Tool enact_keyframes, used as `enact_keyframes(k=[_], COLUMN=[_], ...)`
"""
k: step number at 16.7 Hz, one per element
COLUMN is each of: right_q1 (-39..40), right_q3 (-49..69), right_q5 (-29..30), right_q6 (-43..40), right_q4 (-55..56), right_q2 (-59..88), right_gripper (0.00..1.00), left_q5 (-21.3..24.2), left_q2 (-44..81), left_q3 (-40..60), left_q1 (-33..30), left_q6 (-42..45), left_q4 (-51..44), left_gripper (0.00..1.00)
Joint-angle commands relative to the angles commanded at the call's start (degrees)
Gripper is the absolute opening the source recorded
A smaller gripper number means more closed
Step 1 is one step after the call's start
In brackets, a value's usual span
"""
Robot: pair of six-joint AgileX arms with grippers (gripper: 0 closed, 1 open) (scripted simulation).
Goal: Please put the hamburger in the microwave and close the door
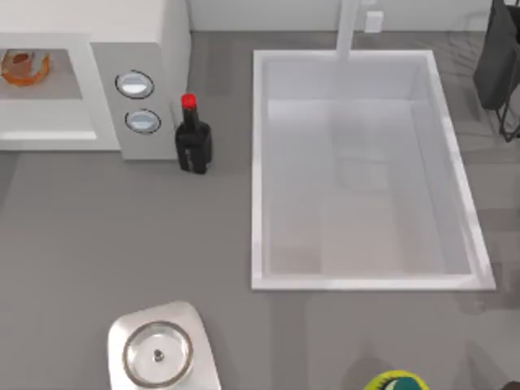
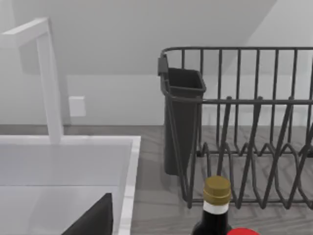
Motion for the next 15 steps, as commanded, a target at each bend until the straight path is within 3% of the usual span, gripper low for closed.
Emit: enact_keyframes(k=[9,15], right_q1=[0.00,0.00], right_q3=[0.00,0.00], right_q5=[0.00,0.00], right_q6=[0.00,0.00], right_q4=[0.00,0.00], right_q2=[0.00,0.00], right_gripper=[1.00,1.00], left_q5=[-4.25,-4.51], left_q2=[-16.03,-17.41], left_q3=[-20.15,-21.91], left_q1=[-8.67,-9.48], left_q6=[-9.69,-10.70], left_q4=[9.68,10.49], left_gripper=[0.00,0.00])
